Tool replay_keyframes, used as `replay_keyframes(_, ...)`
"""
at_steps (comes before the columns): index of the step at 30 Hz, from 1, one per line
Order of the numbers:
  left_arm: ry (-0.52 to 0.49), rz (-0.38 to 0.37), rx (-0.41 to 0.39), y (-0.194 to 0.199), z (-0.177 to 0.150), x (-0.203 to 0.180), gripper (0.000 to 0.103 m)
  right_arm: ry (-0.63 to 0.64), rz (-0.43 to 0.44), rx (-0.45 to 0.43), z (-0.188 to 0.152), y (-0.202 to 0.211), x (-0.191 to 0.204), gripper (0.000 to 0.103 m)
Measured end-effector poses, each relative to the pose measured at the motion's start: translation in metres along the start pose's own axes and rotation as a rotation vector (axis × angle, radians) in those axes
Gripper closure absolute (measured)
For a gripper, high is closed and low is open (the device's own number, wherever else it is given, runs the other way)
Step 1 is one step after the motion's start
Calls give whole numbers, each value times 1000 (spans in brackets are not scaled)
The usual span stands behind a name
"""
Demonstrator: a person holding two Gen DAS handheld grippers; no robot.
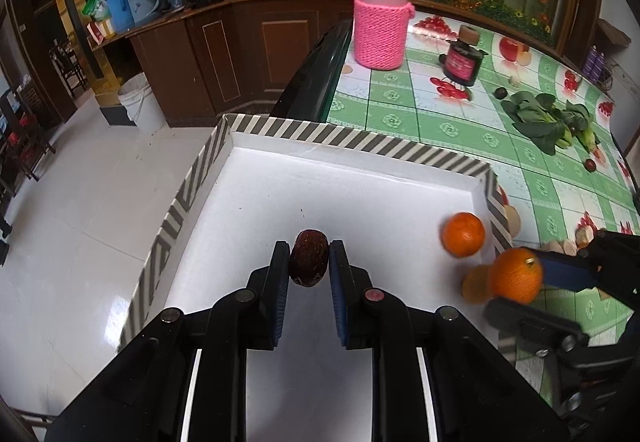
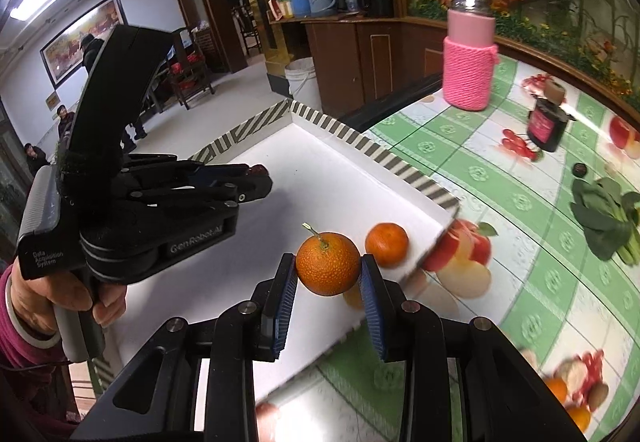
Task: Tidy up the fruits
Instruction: 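Carry the date and orange into the white tray and open both tools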
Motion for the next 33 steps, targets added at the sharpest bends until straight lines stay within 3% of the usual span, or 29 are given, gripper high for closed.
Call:
replay_keyframes(17, 32, 57, 32, -32, 10, 13, 85, 34, 53, 78, 14, -66, 2, 71)
replay_keyframes(24, 43, 64, 29, -32, 9, 13, 85, 49, 16, 59, 12, -67, 2, 69)
replay_keyframes(26, 46, 65, 31, -32, 9, 14, 85, 62, -2, 56, 11, -67, 3, 67)
replay_keyframes(28, 47, 71, 32, -31, 8, 14, 85, 69, -16, 48, 10, -63, 4, 56)
replay_keyframes(31, 50, 72, 31, -28, 5, 14, 82, 41, -14, 19, 10, -51, 3, 47)
replay_keyframes(33, 54, 73, 19, -24, 4, 14, 64, 27, -1, -1, 11, -42, 3, 43)
Point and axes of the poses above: each gripper's, at about its wrist camera, not at the fingertips, and y roughly against the way its jaws point, x to its left, z to its top, the point moved 3 cm from there along -y, roughly the way its jaws point, and after that the axes turned 5 degrees about y, right-handed, at the moved point
